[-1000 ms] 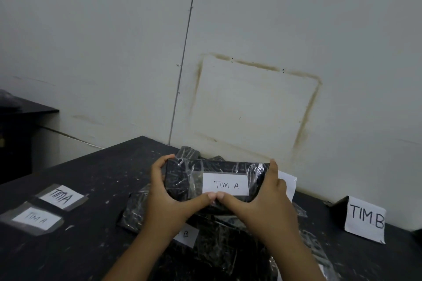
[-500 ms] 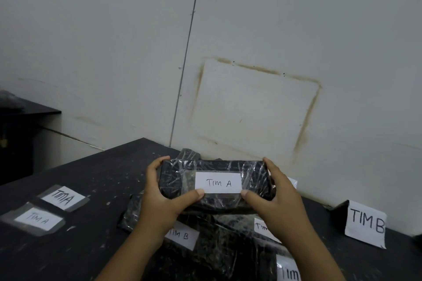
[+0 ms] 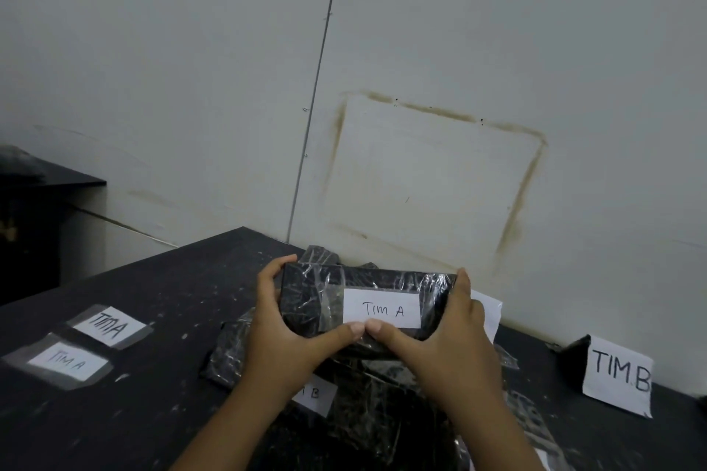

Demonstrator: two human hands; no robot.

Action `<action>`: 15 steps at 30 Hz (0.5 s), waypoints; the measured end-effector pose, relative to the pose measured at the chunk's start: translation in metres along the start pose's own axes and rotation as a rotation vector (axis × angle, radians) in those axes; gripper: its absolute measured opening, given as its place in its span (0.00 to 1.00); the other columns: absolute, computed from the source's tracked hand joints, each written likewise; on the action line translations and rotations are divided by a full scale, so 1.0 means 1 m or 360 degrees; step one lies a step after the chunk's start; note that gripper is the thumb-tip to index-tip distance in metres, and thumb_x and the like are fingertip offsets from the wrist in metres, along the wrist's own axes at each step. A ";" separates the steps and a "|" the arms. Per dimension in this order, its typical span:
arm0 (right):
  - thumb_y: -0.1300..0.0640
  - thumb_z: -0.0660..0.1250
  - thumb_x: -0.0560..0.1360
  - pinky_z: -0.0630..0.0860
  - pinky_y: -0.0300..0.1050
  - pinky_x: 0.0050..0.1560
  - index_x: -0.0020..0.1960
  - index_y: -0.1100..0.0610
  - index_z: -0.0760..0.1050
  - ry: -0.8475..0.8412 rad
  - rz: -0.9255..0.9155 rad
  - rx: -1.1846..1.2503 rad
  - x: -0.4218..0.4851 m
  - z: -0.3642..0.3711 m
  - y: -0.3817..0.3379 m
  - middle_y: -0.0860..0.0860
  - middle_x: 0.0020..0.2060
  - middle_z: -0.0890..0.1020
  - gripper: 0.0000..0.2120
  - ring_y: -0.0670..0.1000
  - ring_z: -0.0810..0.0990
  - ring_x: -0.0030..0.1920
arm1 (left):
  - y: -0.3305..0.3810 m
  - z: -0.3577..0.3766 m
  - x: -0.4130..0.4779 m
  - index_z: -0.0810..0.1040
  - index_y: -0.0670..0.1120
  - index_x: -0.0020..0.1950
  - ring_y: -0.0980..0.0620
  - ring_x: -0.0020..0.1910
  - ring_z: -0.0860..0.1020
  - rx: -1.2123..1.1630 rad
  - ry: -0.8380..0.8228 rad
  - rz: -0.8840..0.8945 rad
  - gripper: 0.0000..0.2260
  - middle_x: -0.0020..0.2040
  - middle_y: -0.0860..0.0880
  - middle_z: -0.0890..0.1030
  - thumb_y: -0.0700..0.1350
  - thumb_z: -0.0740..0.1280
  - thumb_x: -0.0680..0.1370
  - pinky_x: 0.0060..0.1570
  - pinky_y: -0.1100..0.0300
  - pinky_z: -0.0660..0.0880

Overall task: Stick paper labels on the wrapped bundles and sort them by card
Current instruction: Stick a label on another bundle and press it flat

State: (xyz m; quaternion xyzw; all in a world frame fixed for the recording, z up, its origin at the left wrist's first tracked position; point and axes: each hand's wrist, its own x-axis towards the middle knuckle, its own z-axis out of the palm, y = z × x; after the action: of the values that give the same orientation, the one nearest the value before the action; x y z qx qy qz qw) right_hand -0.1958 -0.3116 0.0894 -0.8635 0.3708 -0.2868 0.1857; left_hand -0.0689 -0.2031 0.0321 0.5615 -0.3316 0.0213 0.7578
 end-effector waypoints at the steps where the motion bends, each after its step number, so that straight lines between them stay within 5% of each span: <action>1: 0.27 0.67 0.57 0.72 0.50 0.55 0.75 0.49 0.36 0.0014 -0.0023 0.0029 0.001 -0.001 0.002 0.51 0.71 0.60 0.61 0.54 0.68 0.67 | 0.001 0.000 0.000 0.65 0.68 0.61 0.69 0.59 0.72 -0.0029 -0.0001 0.0016 0.41 0.59 0.70 0.70 0.54 0.83 0.54 0.58 0.59 0.73; 5: 0.32 0.71 0.59 0.71 0.49 0.58 0.75 0.48 0.45 0.0070 -0.0112 0.0147 0.003 -0.005 0.008 0.49 0.71 0.62 0.55 0.52 0.67 0.68 | 0.002 -0.002 0.001 0.66 0.63 0.62 0.84 0.50 0.66 -0.0066 -0.0014 0.0011 0.38 0.58 0.72 0.66 0.45 0.81 0.60 0.48 0.71 0.67; 8: 0.36 0.73 0.61 0.70 0.50 0.59 0.75 0.48 0.49 0.0057 -0.0145 0.0261 0.006 -0.006 0.014 0.48 0.71 0.65 0.51 0.52 0.68 0.68 | 0.001 -0.005 0.002 0.67 0.64 0.64 0.72 0.59 0.70 -0.0034 -0.0014 0.0001 0.38 0.63 0.65 0.71 0.55 0.81 0.58 0.56 0.64 0.71; 11: 0.36 0.73 0.62 0.72 0.53 0.61 0.73 0.46 0.54 0.0053 -0.0140 0.0365 0.008 -0.007 0.018 0.48 0.68 0.70 0.46 0.51 0.72 0.65 | -0.001 -0.007 0.004 0.69 0.67 0.64 0.57 0.62 0.75 -0.0047 0.0008 -0.0041 0.34 0.64 0.62 0.74 0.55 0.78 0.62 0.61 0.49 0.75; 15: 0.37 0.71 0.64 0.73 0.56 0.59 0.70 0.43 0.57 0.0056 -0.0143 0.0407 0.006 -0.007 0.018 0.48 0.65 0.74 0.40 0.53 0.74 0.62 | -0.001 -0.008 0.006 0.72 0.65 0.64 0.60 0.61 0.76 -0.0114 0.0138 -0.0036 0.27 0.61 0.64 0.77 0.49 0.74 0.68 0.61 0.48 0.74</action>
State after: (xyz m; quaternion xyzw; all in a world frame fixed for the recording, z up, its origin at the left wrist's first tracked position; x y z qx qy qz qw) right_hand -0.2059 -0.3286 0.0874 -0.8434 0.2954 -0.3549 0.2749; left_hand -0.0605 -0.1988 0.0329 0.5365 -0.2925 0.0252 0.7912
